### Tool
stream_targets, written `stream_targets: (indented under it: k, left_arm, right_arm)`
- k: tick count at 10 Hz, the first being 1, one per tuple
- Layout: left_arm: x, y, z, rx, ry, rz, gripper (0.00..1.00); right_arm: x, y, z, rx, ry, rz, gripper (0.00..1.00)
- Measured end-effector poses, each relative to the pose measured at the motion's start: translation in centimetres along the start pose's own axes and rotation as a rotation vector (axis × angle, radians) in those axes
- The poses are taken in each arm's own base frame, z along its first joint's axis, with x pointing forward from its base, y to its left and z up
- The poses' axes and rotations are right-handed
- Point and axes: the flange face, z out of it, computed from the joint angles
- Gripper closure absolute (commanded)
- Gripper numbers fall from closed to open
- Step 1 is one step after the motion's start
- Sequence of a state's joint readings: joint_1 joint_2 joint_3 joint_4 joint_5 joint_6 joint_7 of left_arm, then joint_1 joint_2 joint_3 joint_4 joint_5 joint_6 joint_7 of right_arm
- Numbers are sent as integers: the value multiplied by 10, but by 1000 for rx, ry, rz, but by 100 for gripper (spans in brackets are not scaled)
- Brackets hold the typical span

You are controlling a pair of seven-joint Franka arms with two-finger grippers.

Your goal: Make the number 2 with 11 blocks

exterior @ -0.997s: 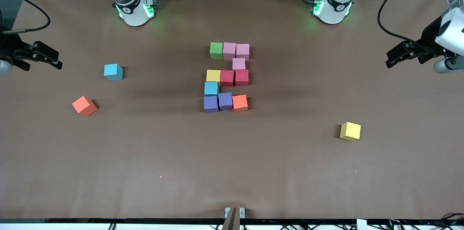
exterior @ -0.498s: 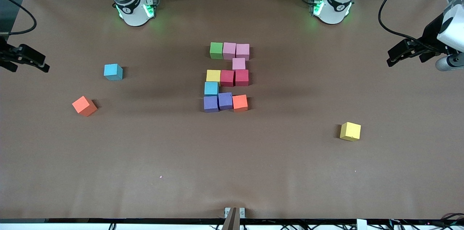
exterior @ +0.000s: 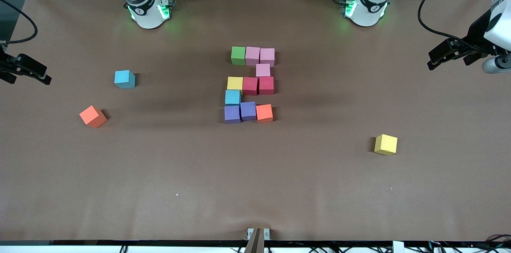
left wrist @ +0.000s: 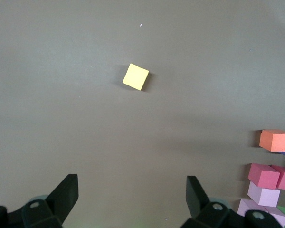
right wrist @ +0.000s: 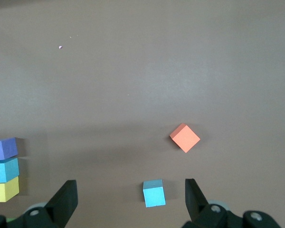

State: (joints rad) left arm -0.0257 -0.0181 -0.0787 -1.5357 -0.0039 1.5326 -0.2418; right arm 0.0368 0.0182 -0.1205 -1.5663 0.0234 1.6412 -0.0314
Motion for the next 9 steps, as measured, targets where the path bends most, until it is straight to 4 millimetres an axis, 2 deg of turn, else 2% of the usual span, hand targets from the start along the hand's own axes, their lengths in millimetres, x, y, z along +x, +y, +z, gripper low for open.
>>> stream_targets:
  k: [3, 6, 9]
  left_arm:
    - [0, 0, 0, 0, 0, 2, 0]
    - [0, 0, 3, 2, -7, 3, 0]
    - [6, 1, 11, 0, -3, 3, 0]
  right_arm:
    - [5, 1, 12, -2, -20, 4, 0]
    - [3, 8, 14, -2, -38, 17, 0]
    - [3, 7, 13, -2, -36, 14, 0]
